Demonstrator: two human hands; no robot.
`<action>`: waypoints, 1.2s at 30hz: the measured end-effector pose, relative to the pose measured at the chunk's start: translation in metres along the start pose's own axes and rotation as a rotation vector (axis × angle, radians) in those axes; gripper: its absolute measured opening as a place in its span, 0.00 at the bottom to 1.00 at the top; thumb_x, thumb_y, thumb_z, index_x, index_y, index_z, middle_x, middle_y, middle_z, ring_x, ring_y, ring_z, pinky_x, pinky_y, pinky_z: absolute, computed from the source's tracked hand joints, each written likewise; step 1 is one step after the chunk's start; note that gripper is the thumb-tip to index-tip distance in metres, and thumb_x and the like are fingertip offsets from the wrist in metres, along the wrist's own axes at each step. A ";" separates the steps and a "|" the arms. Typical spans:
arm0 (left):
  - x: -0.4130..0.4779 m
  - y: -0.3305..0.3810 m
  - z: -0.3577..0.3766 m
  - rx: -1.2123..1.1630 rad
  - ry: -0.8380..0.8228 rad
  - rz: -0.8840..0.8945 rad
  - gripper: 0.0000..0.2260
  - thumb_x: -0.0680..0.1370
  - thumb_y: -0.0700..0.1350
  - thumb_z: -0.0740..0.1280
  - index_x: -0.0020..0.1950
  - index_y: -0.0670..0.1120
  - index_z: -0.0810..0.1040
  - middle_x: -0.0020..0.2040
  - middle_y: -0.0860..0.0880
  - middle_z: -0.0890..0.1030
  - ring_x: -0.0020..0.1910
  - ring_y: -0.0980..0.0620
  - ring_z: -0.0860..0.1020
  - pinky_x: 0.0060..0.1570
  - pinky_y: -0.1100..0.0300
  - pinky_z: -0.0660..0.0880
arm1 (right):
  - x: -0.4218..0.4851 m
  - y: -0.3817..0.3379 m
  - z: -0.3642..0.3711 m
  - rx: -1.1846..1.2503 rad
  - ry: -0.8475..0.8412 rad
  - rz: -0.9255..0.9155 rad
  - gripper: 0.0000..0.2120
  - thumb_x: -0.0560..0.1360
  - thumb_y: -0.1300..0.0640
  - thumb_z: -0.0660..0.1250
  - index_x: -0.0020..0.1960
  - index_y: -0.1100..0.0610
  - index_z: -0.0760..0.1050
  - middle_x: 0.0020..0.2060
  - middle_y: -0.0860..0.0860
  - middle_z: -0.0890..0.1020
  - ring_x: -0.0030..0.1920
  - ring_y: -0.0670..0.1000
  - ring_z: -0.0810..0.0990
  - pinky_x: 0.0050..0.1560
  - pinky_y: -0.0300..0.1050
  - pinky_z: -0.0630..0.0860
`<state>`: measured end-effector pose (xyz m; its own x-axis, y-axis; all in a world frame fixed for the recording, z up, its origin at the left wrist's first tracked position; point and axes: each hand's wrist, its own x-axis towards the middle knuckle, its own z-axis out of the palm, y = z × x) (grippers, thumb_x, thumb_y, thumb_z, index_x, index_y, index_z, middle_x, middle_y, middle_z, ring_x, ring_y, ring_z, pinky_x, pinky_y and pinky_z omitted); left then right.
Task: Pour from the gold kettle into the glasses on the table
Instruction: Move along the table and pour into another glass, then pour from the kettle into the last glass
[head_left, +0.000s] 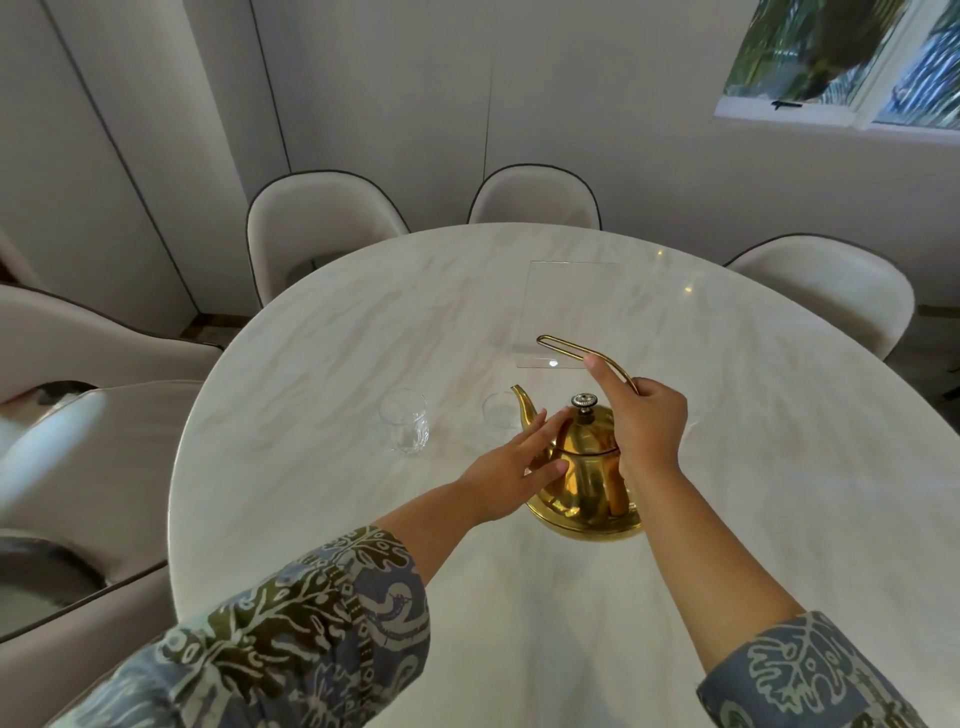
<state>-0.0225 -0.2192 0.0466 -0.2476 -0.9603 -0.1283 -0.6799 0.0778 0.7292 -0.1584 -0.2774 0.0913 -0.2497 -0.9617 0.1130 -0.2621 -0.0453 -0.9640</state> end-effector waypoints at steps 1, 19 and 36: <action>-0.004 0.000 -0.001 0.002 0.012 -0.004 0.26 0.80 0.56 0.53 0.74 0.64 0.43 0.78 0.55 0.45 0.72 0.48 0.65 0.66 0.55 0.65 | -0.003 -0.001 0.001 0.015 -0.003 -0.004 0.26 0.67 0.42 0.74 0.26 0.59 0.66 0.22 0.51 0.69 0.26 0.48 0.66 0.33 0.43 0.67; -0.062 -0.040 -0.042 -0.079 0.135 -0.088 0.26 0.80 0.58 0.53 0.74 0.66 0.43 0.78 0.54 0.48 0.74 0.47 0.60 0.68 0.56 0.61 | -0.032 -0.040 0.075 -0.053 -0.195 -0.135 0.29 0.67 0.37 0.72 0.25 0.59 0.65 0.21 0.51 0.67 0.26 0.50 0.66 0.35 0.48 0.67; -0.045 -0.067 -0.051 -0.396 0.145 -0.162 0.25 0.79 0.60 0.51 0.72 0.68 0.43 0.76 0.48 0.62 0.72 0.45 0.64 0.72 0.48 0.60 | -0.017 -0.073 0.128 -0.431 -0.374 -0.270 0.29 0.70 0.38 0.70 0.27 0.57 0.61 0.22 0.50 0.64 0.24 0.48 0.62 0.28 0.40 0.58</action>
<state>0.0698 -0.1952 0.0377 -0.0410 -0.9814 -0.1873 -0.3782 -0.1583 0.9121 -0.0157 -0.2923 0.1287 0.2000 -0.9646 0.1717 -0.6415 -0.2614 -0.7212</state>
